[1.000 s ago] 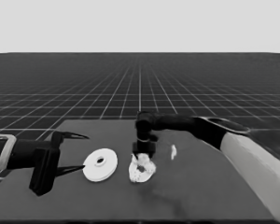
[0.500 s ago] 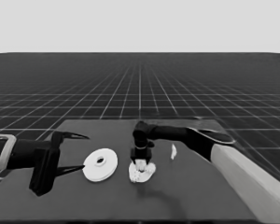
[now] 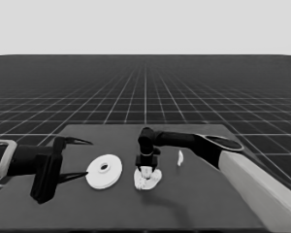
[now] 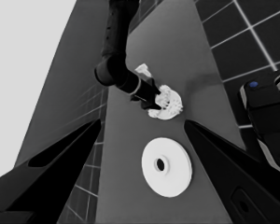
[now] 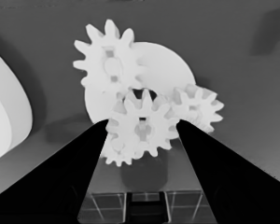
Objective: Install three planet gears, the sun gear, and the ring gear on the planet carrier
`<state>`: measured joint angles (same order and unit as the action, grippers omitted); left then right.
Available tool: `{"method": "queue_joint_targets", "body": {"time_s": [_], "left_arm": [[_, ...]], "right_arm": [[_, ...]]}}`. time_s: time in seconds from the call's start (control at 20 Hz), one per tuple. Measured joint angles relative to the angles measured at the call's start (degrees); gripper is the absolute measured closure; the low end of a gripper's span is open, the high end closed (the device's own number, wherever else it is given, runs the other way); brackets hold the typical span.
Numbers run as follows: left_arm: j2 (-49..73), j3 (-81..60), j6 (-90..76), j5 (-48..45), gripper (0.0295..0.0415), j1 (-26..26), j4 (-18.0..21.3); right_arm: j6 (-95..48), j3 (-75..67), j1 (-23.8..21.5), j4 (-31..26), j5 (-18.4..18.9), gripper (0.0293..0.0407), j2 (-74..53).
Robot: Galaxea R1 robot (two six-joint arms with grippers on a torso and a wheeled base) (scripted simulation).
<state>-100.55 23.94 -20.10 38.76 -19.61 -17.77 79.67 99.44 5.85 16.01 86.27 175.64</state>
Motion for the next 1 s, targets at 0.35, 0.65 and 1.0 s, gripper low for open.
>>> {"method": "queue_joint_targets", "body": {"time_s": [0.35,0.65,1.0], "left_arm": [[0.0,0.0,0.0,0.0,0.0326,0.0,0.0],[0.0,0.0,0.0,0.0,0.0326,0.0,0.0],[0.0,0.0,0.0,0.0,0.0326,0.0,0.0]], "right_arm": [[4.2,0.0,0.0,0.0,0.0,0.0390,0.0],[7.8,0.0,0.2,0.0,0.0,0.0390,0.0],[12.0,0.0,0.3,0.0,0.0,0.0390,0.0]]}}
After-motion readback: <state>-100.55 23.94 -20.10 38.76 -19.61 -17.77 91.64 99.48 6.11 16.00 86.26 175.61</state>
